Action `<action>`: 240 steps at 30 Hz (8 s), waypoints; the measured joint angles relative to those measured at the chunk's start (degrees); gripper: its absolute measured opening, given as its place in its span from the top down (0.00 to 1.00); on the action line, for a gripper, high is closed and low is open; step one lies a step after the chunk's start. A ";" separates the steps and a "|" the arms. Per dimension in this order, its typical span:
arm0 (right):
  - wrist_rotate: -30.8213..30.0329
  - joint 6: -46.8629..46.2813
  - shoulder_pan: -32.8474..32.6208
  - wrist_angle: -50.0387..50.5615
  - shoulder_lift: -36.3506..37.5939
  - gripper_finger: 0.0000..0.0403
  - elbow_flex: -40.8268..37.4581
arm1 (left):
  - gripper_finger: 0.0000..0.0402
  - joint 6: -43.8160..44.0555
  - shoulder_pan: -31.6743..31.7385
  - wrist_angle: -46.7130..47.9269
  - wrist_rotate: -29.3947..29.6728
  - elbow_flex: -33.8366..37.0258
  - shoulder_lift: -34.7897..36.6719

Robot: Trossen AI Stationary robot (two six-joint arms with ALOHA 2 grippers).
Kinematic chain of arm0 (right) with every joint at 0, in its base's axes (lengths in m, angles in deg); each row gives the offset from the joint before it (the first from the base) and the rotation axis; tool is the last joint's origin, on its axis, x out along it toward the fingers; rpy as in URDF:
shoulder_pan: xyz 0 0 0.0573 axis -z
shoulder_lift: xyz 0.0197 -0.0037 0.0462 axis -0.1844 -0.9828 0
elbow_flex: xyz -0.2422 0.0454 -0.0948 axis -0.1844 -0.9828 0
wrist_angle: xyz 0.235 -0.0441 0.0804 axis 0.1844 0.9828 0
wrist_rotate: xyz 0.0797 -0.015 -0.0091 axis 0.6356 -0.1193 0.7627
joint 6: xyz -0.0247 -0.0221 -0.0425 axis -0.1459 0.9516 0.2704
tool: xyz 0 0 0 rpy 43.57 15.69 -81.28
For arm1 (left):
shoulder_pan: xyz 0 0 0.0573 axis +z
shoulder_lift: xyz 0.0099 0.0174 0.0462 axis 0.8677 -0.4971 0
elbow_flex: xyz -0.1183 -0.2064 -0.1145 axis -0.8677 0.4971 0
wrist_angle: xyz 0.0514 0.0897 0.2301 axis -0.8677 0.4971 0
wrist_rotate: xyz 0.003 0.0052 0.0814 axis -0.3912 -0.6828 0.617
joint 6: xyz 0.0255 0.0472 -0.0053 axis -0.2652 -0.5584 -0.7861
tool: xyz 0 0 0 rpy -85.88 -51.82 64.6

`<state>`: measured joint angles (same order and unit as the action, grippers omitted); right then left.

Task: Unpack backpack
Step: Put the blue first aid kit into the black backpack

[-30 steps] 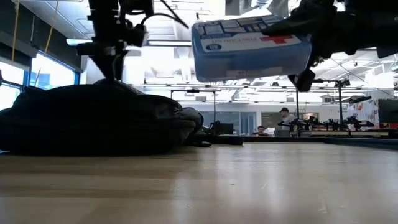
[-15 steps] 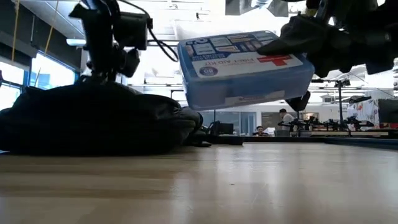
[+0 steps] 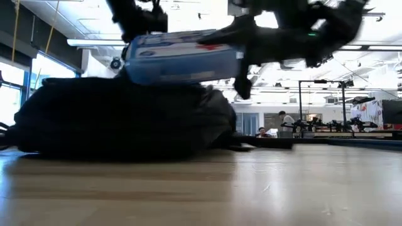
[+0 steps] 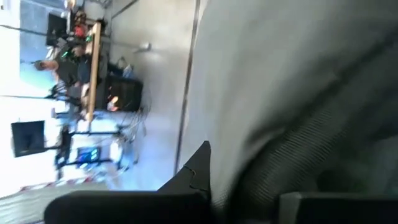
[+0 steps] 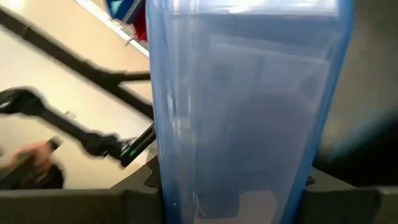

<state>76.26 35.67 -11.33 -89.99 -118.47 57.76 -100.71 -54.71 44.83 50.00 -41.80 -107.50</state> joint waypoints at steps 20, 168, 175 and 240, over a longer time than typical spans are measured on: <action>1.49 7.00 11.55 26.35 -20.26 0.33 33.26 | 1.00 12.06 -4.69 2.16 1.41 -1.65 0.74; -32.69 62.15 -6.86 35.22 -15.23 1.00 38.13 | 1.00 -1.93 -4.71 -38.18 6.46 17.32 4.09; -31.57 49.08 -0.66 32.58 -19.82 1.00 38.30 | 1.00 -5.40 -6.17 -34.82 -0.39 16.30 8.07; -36.13 42.66 -0.67 34.24 -22.65 1.00 35.59 | 1.00 18.73 -21.31 -7.37 -2.78 15.53 10.16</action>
<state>40.13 78.33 -11.99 -55.76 -141.12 93.35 -81.99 -76.02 37.46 47.21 -26.27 -97.34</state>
